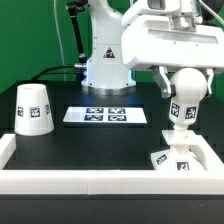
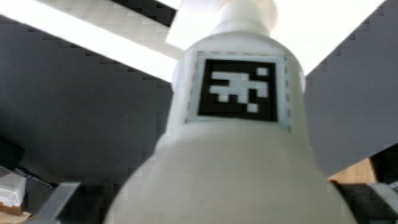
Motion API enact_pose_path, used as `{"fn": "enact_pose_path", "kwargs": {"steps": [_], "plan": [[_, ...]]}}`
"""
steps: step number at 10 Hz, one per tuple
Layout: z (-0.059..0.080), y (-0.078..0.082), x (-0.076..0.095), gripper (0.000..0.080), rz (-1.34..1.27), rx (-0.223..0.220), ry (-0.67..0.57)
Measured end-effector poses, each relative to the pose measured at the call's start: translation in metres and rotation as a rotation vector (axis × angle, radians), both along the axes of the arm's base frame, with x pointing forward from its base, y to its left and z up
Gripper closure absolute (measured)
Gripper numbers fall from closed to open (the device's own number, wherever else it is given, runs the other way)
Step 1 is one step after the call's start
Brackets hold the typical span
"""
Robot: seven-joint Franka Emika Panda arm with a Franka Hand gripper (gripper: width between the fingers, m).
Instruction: Assemble lamp
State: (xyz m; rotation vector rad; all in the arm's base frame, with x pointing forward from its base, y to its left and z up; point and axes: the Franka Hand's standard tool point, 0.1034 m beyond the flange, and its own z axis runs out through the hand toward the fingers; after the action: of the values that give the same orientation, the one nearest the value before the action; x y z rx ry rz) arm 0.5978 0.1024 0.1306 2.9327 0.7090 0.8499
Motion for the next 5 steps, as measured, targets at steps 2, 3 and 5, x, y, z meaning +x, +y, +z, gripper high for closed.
{"fn": "enact_pose_path", "kwargs": {"steps": [2, 3, 5], "plan": [[-0.0071, -0.0004, -0.0023, 0.0222, 0.000, -0.001, 0.011], [-0.0110, -0.0006, -0.0033, 0.0222, -0.001, -0.001, 0.012], [-0.0120, -0.0008, -0.0021, 0.0222, -0.004, 0.000, -0.008]]}}
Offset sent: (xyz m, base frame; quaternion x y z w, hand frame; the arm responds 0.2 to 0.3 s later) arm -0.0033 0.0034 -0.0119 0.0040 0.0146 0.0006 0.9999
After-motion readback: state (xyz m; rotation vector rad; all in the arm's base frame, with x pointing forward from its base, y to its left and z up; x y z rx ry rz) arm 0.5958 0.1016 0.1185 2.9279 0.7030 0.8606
